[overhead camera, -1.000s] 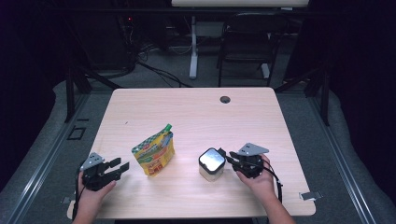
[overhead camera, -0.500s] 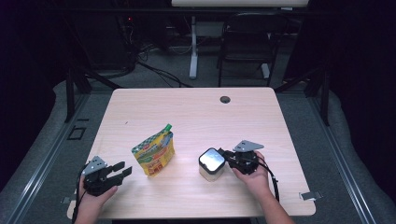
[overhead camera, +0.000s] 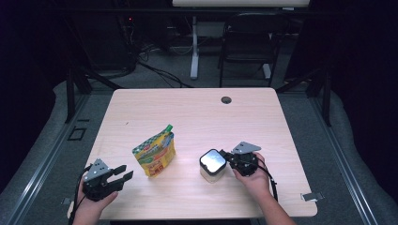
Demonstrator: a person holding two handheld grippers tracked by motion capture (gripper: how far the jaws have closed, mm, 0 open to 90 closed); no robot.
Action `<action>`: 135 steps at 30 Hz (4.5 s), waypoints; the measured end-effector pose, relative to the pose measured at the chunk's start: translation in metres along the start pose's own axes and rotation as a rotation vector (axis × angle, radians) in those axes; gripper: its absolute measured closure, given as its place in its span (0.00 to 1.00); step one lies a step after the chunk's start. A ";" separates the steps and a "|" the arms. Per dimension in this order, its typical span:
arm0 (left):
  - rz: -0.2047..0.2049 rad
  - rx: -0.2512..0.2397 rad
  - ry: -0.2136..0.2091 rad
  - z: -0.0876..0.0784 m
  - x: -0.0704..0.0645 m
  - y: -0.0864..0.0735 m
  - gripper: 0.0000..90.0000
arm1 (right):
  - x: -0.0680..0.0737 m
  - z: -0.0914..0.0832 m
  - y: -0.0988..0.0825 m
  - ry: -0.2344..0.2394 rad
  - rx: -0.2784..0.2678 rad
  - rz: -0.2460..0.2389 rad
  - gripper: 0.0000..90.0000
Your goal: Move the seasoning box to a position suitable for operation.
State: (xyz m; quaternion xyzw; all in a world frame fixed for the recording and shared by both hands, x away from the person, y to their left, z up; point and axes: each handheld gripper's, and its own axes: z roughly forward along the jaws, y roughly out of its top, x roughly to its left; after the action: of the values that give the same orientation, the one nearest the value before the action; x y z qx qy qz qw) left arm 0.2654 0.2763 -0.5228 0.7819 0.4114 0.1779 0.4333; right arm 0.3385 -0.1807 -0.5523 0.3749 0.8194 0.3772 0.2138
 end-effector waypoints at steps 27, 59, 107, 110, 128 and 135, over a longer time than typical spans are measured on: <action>0.098 -0.011 -0.187 0.023 -0.080 0.030 0.85 | 0.043 -0.016 0.001 -0.001 0.083 0.037 0.94; 0.138 0.031 -0.236 0.063 -0.091 0.020 0.99 | 0.063 -0.048 -0.011 0.154 0.044 0.020 0.80; 0.131 0.011 -0.252 0.068 -0.095 0.023 0.91 | 0.066 -0.061 0.026 0.082 -0.094 0.025 0.85; 0.139 0.010 -0.259 0.068 -0.097 0.023 0.92 | 0.065 -0.059 0.025 0.089 -0.083 0.040 0.87; 0.167 0.015 -0.281 0.068 -0.102 0.022 0.99 | 0.070 -0.053 0.024 0.128 -0.047 0.048 0.94; 0.170 0.019 -0.296 0.069 -0.104 0.022 1.00 | 0.070 -0.053 0.023 0.132 -0.052 0.056 0.96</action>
State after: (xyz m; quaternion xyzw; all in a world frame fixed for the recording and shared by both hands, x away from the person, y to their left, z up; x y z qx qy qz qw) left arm 0.2578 0.1502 -0.5354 0.8355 0.2770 0.0930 0.4654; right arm 0.2712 -0.1403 -0.5063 0.3664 0.8108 0.4280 0.1584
